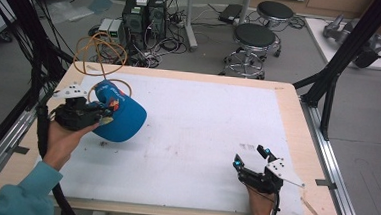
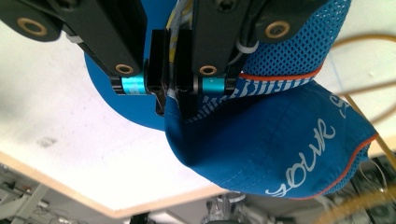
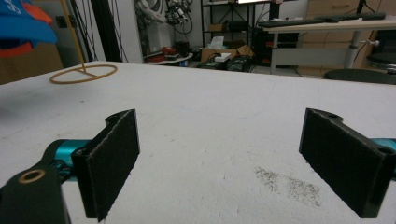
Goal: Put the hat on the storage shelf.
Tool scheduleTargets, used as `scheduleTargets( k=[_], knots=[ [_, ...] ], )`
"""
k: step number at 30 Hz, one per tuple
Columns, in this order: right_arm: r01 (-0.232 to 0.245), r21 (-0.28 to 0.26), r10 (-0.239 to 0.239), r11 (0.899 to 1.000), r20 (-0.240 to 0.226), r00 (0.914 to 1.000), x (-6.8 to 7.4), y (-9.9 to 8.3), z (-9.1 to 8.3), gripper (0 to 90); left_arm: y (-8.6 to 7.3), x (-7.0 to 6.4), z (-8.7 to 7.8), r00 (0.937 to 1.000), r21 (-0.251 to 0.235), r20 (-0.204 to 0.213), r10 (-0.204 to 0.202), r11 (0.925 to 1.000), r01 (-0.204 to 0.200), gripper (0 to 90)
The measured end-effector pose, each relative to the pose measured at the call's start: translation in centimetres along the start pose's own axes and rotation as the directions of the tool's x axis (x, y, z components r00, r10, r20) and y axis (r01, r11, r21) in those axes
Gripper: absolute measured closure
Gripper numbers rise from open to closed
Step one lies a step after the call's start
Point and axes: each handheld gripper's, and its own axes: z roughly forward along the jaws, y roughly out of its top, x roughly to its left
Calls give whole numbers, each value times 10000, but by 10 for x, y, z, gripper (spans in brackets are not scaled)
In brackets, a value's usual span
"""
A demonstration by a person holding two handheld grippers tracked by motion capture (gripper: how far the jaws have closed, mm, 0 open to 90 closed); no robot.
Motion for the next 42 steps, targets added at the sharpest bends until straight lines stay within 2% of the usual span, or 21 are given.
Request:
scheduleTargets(
  k=[6,10,21,27,31,33,36,39,42],
  knots=[
    [59,28,-59,10000,34,10000,0,0,0,112,24,-1,-21,9991,-345,-316,294,9989,-305,877],
    [57,11,-57,10000,39,10000,0,0,0,112,34,0,-31,9981,-520,-527,317,9981,-345,877],
    [87,18,-87,10000,32,10000,0,0,0,112,47,1,-46,9996,-845,-284,45,9964,-69,878],
    [71,29,-71,10000,36,10000,0,0,0,112,58,3,-52,9995,-972,-289,132,9951,-160,877],
    [95,20,-95,10000,25,10000,0,0,0,112,68,3,-59,9996,-1312,-259,66,9913,-99,877],
    [70,46,-70,10000,33,10000,1,0,0,112,75,4,-63,9993,-1303,-319,177,9912,-217,877],
    [109,49,-109,9999,44,9999,1,0,0,112,85,9,-66,9986,-1376,-484,196,9901,-261,877],
    [112,35,-113,9999,52,9999,1,0,0,112,94,19,-66,9990,-1576,-441,-80,9875,9,877],
    [81,67,-82,9999,40,10000,1,0,1,112,103,28,-63,9984,-1669,-555,-123,9860,29,877]
  ],
)
